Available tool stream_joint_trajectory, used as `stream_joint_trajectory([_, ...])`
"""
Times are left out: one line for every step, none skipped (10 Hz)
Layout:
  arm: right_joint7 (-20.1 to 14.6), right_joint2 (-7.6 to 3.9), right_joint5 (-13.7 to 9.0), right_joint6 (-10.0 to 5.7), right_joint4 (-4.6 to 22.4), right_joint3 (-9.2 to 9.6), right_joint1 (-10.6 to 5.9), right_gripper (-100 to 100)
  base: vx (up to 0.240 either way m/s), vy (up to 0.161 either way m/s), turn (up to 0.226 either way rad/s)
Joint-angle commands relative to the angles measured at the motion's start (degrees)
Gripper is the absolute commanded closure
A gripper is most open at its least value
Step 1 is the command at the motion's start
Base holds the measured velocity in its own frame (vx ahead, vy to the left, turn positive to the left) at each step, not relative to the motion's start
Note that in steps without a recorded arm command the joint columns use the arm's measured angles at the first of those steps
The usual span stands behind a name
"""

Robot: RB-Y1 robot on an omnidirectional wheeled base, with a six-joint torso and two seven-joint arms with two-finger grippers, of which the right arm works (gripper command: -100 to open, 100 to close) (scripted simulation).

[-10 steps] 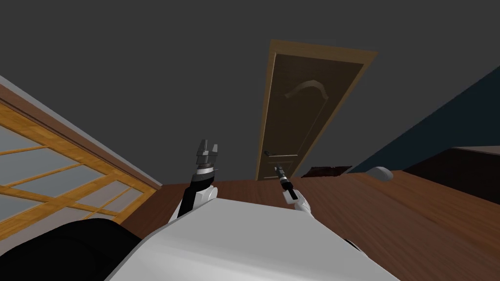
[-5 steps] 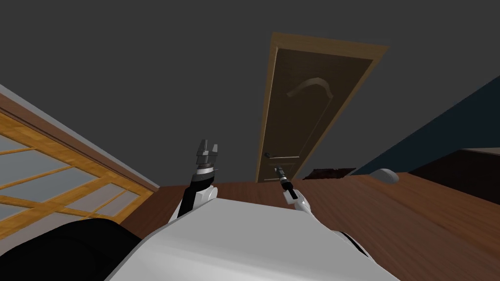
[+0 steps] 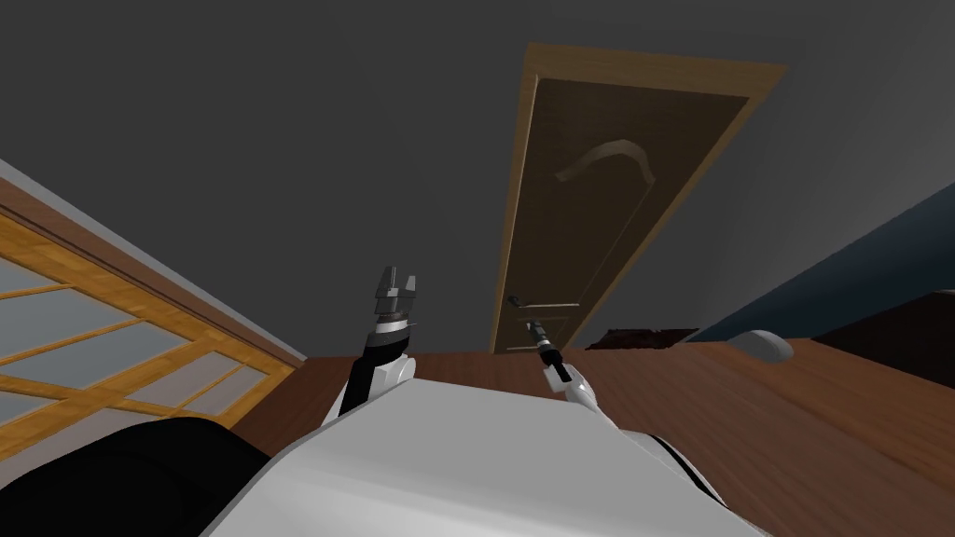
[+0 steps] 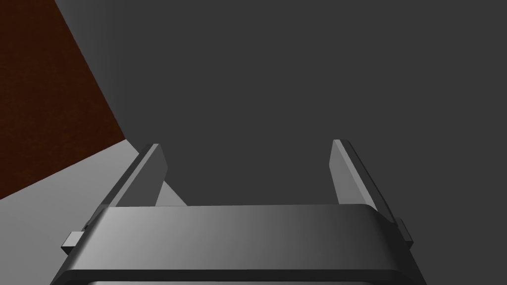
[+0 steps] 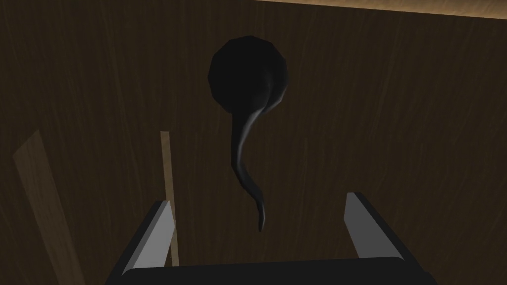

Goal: Pull the door open

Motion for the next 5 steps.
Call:
stream_joint_trajectory([-0.63,-0.51,-0.13,0.38,-1.92,-0.1,1.4,-100,0.171,0.074,0.083])
stream_joint_trajectory([-0.63,-0.51,-0.13,0.38,-1.92,-0.1,1.4,-100,0.073,0.023,-0.023])
stream_joint_trajectory([-1.44,-2.18,-0.86,-0.86,-1.09,-1.01,2.38,-100,0.125,0.059,0.226])
stream_joint_trajectory([-2.05,-3.47,-1.42,-1.81,-0.46,-1.7,3.13,-100,0.159,0.103,0.293])
stream_joint_trajectory([-2.68,-4.76,-1.98,-2.77,0.18,-2.4,3.88,-100,0.186,0.099,0.169])
